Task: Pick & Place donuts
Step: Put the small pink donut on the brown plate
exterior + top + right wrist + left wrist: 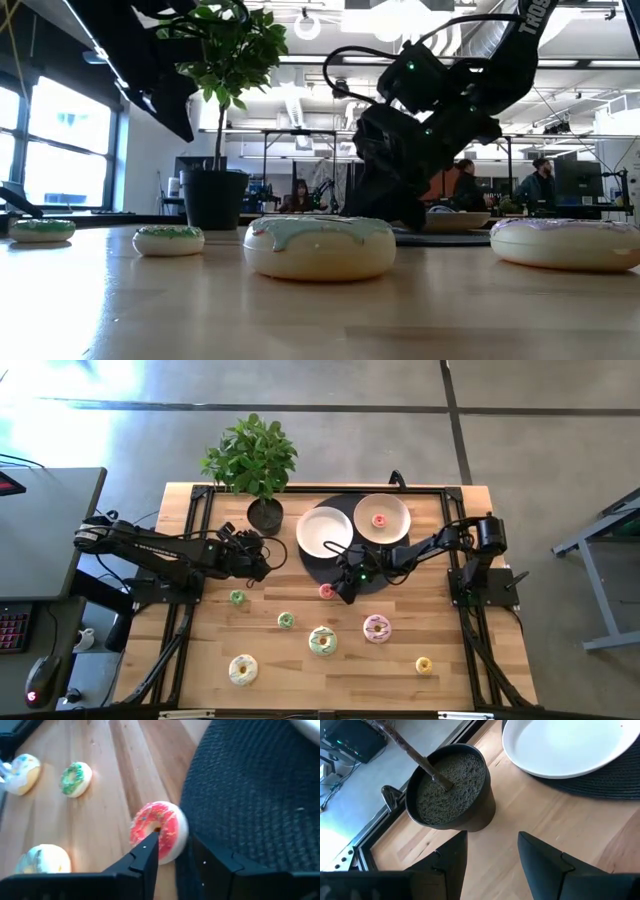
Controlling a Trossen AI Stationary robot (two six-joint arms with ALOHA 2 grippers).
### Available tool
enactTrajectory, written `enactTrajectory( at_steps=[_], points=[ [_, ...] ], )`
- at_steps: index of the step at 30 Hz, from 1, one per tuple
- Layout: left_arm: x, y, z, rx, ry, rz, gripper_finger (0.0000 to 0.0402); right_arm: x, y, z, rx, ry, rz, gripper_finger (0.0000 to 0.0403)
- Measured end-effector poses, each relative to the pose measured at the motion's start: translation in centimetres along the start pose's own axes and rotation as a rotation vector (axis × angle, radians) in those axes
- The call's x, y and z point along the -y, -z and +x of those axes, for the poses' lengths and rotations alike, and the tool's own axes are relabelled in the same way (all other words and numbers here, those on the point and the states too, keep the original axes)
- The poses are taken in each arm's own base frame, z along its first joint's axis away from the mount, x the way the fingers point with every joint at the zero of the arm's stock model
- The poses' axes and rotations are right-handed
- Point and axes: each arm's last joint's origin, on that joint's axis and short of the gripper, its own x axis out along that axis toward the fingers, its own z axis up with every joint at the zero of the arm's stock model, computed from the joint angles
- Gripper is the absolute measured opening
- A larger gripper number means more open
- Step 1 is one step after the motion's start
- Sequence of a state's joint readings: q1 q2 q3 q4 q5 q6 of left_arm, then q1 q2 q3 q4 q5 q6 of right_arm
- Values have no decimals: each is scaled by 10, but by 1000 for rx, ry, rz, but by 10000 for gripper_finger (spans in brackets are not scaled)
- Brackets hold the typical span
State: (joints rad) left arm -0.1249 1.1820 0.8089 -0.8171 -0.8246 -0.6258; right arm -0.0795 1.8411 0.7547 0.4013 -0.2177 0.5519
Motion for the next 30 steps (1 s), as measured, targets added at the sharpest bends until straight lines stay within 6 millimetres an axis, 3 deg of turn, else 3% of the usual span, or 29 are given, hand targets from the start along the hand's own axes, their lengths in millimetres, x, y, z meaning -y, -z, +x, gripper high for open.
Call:
enactTrajectory(
  at_steps=[5,16,24,30],
  points=[
    [0,0,0,0,0,0,170,1,0,0,22,37,-12,122],
    [0,0,0,0,0,0,170,-11,5,2,8,-4,-49,44],
    [0,0,0,4,-4,-1,170,-19,11,4,60,89,-91,7],
    [0,0,0,5,-6,-1,170,-22,6,1,74,47,-100,2]
  ],
)
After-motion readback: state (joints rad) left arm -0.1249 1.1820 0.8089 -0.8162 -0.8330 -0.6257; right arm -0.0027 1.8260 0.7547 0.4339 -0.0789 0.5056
